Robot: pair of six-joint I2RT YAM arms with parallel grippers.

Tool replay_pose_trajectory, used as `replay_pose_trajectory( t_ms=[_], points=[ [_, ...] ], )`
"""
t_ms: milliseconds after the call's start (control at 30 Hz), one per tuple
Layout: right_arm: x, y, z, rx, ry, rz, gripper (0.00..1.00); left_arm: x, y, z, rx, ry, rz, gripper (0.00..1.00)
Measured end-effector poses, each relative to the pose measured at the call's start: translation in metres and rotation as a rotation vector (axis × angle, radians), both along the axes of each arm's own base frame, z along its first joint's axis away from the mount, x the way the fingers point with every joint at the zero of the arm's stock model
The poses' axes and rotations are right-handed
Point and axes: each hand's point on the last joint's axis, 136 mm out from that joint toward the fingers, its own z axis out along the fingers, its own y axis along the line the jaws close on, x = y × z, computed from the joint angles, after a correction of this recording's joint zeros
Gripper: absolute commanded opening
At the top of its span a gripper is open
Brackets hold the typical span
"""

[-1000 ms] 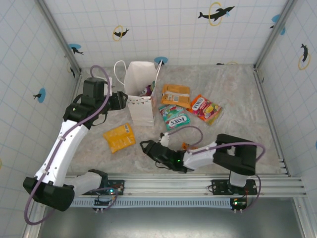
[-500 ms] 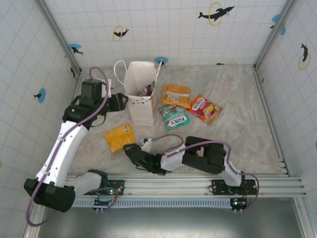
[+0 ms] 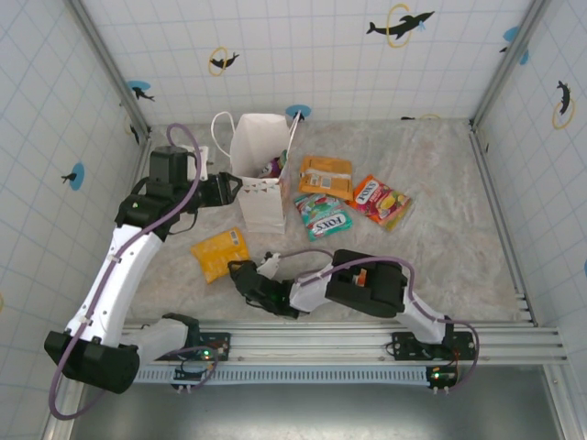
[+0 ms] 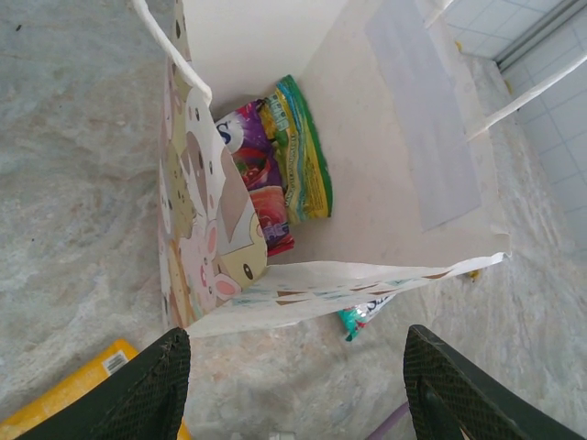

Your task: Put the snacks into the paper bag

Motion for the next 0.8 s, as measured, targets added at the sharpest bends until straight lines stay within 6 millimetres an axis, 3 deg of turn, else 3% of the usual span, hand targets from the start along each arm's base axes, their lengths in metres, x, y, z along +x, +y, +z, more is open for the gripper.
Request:
replay_pose_trajectory(
  t_ms=[133,400,633,800],
  points=[
    [0.010,0.001,-0.002,0.014,0.006,-0.028,0.31,-0.001,-0.002,0.001,-0.008,-0.001,-0.009,0.63],
    [0.014,0.003,-0.005,0.028,0.014,-0.044,0.10,0.000,-0.001,0.002,-0.008,-0.009,-0.017,0.62],
    [0.009,0.000,-0.005,0.016,-0.003,-0.029,0.04,0.001,0.000,0.002,-0.005,-0.011,-0.019,0.62],
    [-0.001,-0.018,-0.005,-0.033,-0.022,0.007,0.02,0.002,-0.001,0.000,0.004,-0.008,-0.024,0.62]
  ],
)
